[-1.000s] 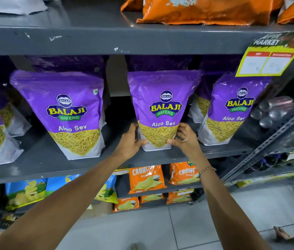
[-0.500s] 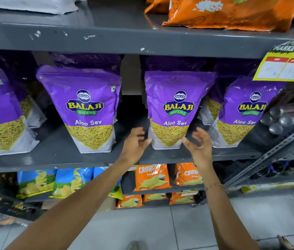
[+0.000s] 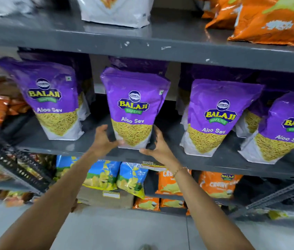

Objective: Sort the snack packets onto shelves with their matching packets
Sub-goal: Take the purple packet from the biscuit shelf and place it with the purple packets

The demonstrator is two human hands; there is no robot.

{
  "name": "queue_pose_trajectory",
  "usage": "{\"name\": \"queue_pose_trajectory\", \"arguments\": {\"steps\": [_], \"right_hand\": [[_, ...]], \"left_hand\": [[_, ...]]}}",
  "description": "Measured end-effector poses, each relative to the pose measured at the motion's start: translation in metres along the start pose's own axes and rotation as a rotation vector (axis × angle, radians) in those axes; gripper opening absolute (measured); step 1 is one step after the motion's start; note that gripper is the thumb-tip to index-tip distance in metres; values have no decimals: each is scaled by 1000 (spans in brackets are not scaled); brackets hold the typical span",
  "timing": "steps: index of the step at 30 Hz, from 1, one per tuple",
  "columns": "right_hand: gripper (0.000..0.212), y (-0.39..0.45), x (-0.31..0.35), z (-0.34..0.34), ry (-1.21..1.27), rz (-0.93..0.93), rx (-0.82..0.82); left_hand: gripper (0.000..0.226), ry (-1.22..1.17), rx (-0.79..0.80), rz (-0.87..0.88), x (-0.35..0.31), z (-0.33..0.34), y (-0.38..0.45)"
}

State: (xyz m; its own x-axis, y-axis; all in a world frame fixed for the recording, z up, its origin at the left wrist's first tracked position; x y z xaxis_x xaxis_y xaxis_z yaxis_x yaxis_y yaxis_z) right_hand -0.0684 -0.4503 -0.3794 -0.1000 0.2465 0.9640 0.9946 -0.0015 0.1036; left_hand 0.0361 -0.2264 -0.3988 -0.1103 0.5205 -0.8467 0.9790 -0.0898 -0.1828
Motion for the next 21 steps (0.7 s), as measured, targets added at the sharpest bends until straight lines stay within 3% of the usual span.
{"name": "queue_pose_trajectory", "arguments": {"steps": [1, 3, 7, 14, 16, 19, 20, 21], "right_hand": [[92, 4, -4, 3, -13, 2, 10], [77, 7, -9, 7, -7, 0, -17], [68, 8, -4, 9, 13, -9, -83], [74, 5, -4, 12, 6, -35, -106], [69, -6, -1, 13, -30, -98, -259], [30, -38, 13, 22, -257, -211, -628], [20, -46, 18, 34, -324, -249, -672], [18, -49, 25, 50, -375, -292, -659]], "left_hand": [[97, 52, 105, -2, 6, 8, 8], [95, 69, 214, 18, -17, 13, -11], [77, 14, 159, 34, -37, 13, -27], [78, -29, 148, 44, -34, 10, -31], [71, -103, 139, 69, -29, 5, -32], [26, -143, -18, 76, -16, -25, -39], [7, -230, -68, 57, -8, -39, -43], [15, -339, -123, 25, 1, -53, -46]]}}
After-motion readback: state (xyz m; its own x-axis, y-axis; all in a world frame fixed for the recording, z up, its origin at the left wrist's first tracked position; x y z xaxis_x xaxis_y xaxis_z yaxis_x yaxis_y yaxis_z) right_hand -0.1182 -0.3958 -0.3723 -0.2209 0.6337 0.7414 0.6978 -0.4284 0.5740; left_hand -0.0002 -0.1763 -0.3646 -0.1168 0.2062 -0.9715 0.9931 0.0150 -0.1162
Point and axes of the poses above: each hand's wrist, its own y-axis towards the middle knuckle, its own z-axis out of the palm, x = y × z, the point moved 7 cm from there along y, towards the middle knuckle, and after that the axes turned 8 degrees about -z, right-handed, at the moved point
